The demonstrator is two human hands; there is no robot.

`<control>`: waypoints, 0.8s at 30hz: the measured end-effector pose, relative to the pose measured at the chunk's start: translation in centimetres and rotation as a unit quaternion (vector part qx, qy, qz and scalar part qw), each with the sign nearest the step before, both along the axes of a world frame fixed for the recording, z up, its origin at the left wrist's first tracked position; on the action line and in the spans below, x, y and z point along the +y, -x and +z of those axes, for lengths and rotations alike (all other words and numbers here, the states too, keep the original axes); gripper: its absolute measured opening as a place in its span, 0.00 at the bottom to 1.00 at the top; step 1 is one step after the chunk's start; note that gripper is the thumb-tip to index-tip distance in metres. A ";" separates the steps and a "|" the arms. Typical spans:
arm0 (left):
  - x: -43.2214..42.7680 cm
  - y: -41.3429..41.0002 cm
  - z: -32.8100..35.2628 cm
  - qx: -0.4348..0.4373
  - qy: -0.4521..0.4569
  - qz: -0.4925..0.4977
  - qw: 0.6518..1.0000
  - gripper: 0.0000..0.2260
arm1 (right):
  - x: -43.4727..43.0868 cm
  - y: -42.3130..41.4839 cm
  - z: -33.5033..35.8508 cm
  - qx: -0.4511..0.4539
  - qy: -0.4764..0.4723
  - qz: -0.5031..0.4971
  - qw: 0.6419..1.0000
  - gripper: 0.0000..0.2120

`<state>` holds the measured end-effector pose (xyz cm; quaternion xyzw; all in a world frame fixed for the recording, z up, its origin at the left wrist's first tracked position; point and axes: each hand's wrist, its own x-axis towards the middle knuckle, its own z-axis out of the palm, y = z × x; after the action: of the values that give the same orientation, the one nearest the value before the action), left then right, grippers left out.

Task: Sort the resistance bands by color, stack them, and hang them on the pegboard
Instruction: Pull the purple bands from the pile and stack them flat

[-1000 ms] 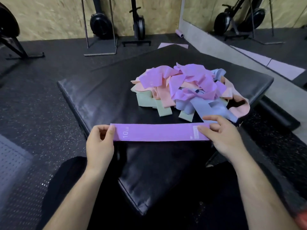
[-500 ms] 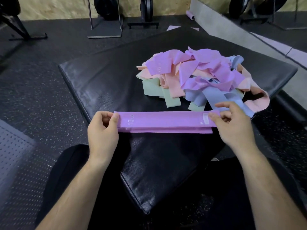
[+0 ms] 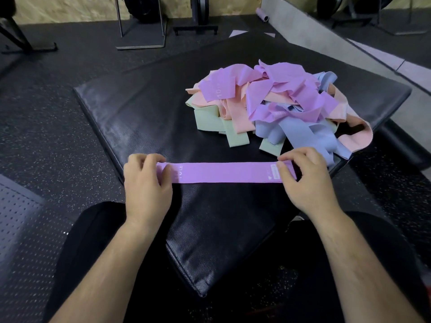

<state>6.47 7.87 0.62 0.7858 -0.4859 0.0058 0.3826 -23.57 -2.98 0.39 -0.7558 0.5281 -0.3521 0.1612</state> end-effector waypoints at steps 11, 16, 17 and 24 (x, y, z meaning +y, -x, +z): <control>-1.3 3.4 -1.0 -0.098 -0.002 -0.250 0.963 0.06 | 1.3 -0.4 -0.8 0.093 0.044 0.024 0.994 0.14; -1.7 4.4 -0.4 -0.101 0.012 -0.232 0.967 0.06 | 1.2 -1.1 -0.6 0.066 0.095 0.005 0.993 0.12; -2.0 4.9 -0.1 -0.098 0.021 -0.230 0.968 0.06 | 1.1 -1.4 -0.4 0.055 0.112 -0.004 0.992 0.11; -8.3 8.6 1.9 -0.060 0.065 -0.271 0.959 0.09 | -1.0 -3.2 1.3 0.004 0.197 -0.078 0.977 0.11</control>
<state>-2.11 -0.42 2.55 0.5962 -0.7011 -0.0197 0.3906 -20.33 -3.98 1.66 -0.7308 0.5063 -0.4573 -0.0205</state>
